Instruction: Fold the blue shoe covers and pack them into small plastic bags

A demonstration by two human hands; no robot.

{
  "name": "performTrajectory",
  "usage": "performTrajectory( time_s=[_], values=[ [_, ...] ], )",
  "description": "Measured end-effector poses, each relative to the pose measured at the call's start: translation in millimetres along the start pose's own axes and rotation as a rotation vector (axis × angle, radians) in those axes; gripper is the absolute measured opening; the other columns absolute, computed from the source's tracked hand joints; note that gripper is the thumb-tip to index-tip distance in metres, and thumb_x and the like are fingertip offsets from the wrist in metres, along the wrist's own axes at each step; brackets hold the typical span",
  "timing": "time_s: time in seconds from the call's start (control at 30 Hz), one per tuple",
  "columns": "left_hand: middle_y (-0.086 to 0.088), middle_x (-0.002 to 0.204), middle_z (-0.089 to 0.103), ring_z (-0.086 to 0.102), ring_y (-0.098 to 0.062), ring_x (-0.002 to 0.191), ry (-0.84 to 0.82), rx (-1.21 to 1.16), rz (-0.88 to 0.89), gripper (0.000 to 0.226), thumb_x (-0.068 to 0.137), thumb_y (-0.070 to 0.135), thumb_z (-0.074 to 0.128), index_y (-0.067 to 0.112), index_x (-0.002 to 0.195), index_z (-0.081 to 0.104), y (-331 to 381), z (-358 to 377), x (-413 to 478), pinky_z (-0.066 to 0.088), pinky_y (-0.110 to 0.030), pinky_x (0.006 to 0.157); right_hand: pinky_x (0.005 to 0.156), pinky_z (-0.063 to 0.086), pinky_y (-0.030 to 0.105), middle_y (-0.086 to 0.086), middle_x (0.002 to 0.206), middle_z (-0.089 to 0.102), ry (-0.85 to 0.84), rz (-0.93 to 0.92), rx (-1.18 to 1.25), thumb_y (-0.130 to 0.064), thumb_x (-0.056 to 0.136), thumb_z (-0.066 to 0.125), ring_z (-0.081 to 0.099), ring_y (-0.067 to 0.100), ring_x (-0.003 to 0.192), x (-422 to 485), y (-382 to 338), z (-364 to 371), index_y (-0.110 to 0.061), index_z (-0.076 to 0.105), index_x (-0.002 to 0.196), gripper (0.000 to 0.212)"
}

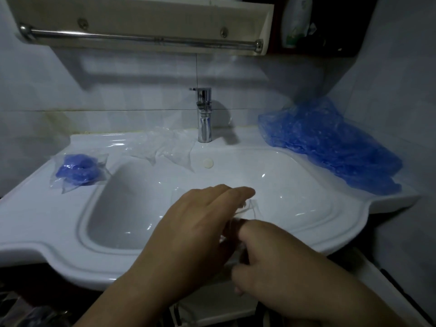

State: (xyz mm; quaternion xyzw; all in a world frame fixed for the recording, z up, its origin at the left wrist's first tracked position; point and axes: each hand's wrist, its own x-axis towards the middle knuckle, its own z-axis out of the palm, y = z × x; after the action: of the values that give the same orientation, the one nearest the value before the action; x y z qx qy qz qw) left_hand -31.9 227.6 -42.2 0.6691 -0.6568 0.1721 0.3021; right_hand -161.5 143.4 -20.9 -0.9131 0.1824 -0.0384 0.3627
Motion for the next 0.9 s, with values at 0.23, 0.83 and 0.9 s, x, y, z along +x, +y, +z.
performTrajectory(
  time_s=[0.23,0.83,0.9],
  values=[
    [0.017,0.103,0.066,0.052,-0.005,0.092,0.029,0.087,-0.099,0.071,0.061,0.024,0.088,0.031,0.123,0.056,-11,-3,-2,0.039,-0.015,0.075,0.066,0.052,0.019,-0.025,0.072,0.066,0.039,-0.002,0.2,-0.012,0.087,0.06,0.072,0.01,0.066,-12,2,-24,-0.047,0.054,0.128,0.054],
    [-0.014,0.099,0.069,0.066,-0.042,0.085,-0.011,0.593,-0.623,0.058,0.058,0.003,0.078,0.015,0.113,0.064,-136,-40,-28,0.054,-0.047,0.071,0.073,0.059,0.029,-0.011,0.091,0.073,0.425,0.057,0.339,-0.009,0.089,0.06,0.071,0.007,0.076,6,33,-28,-0.028,0.072,0.101,0.026],
    [-0.014,0.102,0.069,0.066,-0.041,0.087,-0.009,0.569,-0.56,0.057,0.06,-0.002,0.076,0.013,0.114,0.065,-120,-36,-23,0.055,-0.046,0.071,0.078,0.056,0.025,-0.017,0.096,0.072,0.367,0.003,0.276,-0.013,0.086,0.063,0.069,0.002,0.082,17,26,-14,-0.031,0.071,0.108,0.03]
  ],
)
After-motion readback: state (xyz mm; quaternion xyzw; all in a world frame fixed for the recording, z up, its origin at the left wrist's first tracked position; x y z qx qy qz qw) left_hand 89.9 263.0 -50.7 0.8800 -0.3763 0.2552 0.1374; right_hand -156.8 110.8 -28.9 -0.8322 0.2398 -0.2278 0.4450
